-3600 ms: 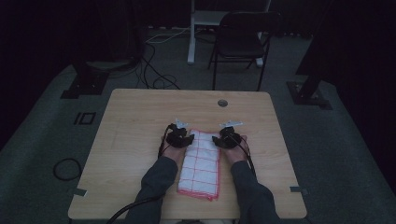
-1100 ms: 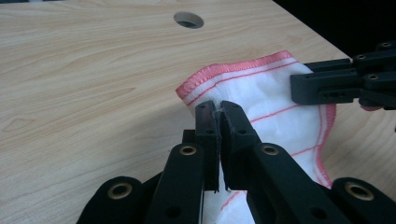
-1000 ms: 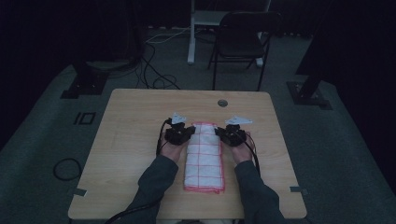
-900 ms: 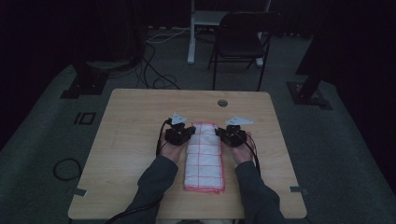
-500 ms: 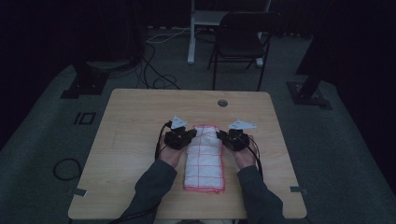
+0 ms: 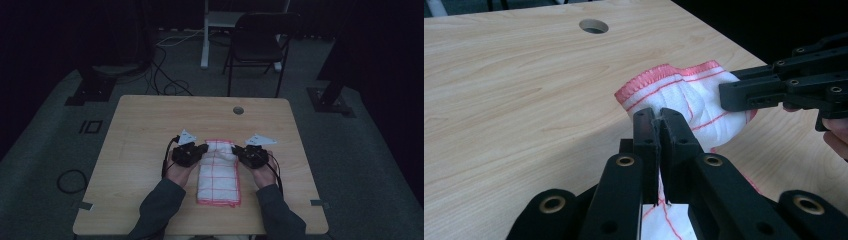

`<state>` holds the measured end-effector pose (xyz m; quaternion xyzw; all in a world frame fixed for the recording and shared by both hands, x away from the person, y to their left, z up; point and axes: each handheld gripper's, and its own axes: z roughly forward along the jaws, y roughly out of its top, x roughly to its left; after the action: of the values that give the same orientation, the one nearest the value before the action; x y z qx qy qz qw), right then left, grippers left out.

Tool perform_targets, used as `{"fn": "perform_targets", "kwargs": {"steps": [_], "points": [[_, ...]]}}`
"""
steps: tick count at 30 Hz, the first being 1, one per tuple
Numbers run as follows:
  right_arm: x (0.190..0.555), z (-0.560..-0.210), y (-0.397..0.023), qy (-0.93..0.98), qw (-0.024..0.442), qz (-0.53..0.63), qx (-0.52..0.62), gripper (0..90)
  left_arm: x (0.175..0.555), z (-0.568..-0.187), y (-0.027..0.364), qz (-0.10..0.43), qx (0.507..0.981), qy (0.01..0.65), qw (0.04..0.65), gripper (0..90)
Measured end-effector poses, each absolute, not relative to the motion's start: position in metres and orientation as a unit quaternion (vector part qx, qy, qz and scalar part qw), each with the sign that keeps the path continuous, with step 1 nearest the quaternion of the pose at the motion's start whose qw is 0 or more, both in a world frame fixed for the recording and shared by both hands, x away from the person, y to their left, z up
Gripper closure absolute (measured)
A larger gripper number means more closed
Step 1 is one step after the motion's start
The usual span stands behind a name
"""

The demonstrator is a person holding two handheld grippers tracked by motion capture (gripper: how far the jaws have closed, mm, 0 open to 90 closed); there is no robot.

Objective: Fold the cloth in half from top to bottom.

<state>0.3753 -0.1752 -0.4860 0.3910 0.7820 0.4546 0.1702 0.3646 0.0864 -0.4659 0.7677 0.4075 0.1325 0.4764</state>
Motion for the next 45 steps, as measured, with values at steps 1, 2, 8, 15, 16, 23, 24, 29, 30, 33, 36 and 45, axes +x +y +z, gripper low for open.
{"fn": "perform_targets", "kwargs": {"steps": [1, 2, 8, 15, 16, 23, 24, 29, 30, 33, 36, 45], "points": [[0.374, -0.485, -0.175, 0.783, 0.17, 0.453, 0.39, 83.6, 0.364, -0.466, 0.087, 0.132, 0.768, 0.406, 0.477, 87.1], [0.372, -0.484, -0.174, 0.785, 0.171, 0.453, 0.387, 83.7, 0.361, -0.465, 0.088, 0.132, 0.768, 0.405, 0.478, 87.1], [0.365, -0.482, -0.174, 0.785, 0.17, 0.456, 0.384, 83.6, 0.351, -0.464, 0.091, 0.137, 0.763, 0.404, 0.486, 87.2], [0.358, -0.48, -0.175, 0.787, 0.171, 0.457, 0.377, 83.5, 0.341, -0.464, 0.092, 0.135, 0.761, 0.402, 0.492, 87.2], [0.357, -0.48, -0.176, 0.788, 0.171, 0.458, 0.376, 83.5, 0.339, -0.464, 0.093, 0.135, 0.761, 0.401, 0.492, 87.2], [0.345, -0.485, -0.177, 0.787, 0.164, 0.46, 0.377, 83.4, 0.329, -0.471, 0.095, 0.129, 0.762, 0.401, 0.491, 87.2], [0.344, -0.486, -0.177, 0.787, 0.164, 0.46, 0.377, 83.4, 0.327, -0.472, 0.096, 0.127, 0.762, 0.402, 0.491, 87.1], [0.337, -0.489, -0.176, 0.789, 0.158, 0.459, 0.376, 83.3, 0.321, -0.476, 0.098, 0.121, 0.763, 0.404, 0.49, 87.2], [0.335, -0.49, -0.176, 0.789, 0.159, 0.459, 0.376, 83.3, 0.32, -0.477, 0.098, 0.12, 0.764, 0.403, 0.489, 87.1], [0.33, -0.493, -0.176, 0.791, 0.155, 0.457, 0.376, 83.3, 0.316, -0.478, 0.099, 0.118, 0.764, 0.404, 0.489, 87.1], [0.327, -0.494, -0.176, 0.791, 0.152, 0.458, 0.377, 83.2, 0.312, -0.48, 0.099, 0.115, 0.764, 0.403, 0.49, 87.1], [0.315, -0.502, -0.178, 0.795, 0.148, 0.453, 0.376, 82.7, 0.303, -0.49, 0.1, 0.109, 0.766, 0.407, 0.485, 87.1]]}}
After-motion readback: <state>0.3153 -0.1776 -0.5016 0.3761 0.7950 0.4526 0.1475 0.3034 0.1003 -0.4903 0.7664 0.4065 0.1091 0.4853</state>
